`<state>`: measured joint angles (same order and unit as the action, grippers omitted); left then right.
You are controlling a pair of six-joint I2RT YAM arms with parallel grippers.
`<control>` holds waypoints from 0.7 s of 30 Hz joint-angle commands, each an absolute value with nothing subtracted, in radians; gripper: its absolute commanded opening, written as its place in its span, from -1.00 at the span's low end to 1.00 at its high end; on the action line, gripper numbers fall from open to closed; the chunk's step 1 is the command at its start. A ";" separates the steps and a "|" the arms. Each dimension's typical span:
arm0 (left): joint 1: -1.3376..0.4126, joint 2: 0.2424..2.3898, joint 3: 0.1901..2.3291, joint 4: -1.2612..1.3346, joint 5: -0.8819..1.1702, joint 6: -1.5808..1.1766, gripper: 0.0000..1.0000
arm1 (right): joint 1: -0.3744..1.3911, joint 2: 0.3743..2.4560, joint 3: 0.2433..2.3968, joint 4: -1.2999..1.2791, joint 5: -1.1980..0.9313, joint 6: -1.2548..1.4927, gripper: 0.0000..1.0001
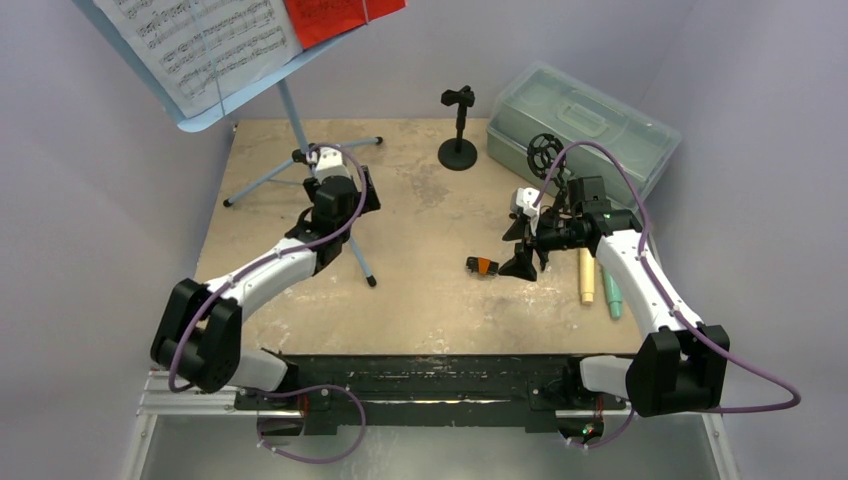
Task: Pack up the instrument practice props
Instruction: Adjust the music stand at the center of the board.
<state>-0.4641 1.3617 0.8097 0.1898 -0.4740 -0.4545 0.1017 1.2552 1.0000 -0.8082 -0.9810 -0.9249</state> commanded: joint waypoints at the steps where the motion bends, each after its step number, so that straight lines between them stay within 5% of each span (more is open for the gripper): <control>1: -0.424 1.475 0.926 0.128 -0.591 -0.521 0.63 | 0.097 1.226 1.005 -0.820 -0.997 -0.949 0.70; 7: -0.397 1.584 1.042 0.046 -0.655 -0.588 0.39 | 0.097 1.227 1.005 -0.824 -1.000 -0.954 0.69; 16: -0.400 1.459 1.031 0.091 -0.279 -0.390 0.56 | 0.097 1.233 1.005 -0.825 -0.996 -0.959 0.69; 21: -0.400 1.284 0.930 0.070 -0.368 -0.410 0.58 | 0.098 1.236 1.005 -0.826 -1.000 -0.959 0.69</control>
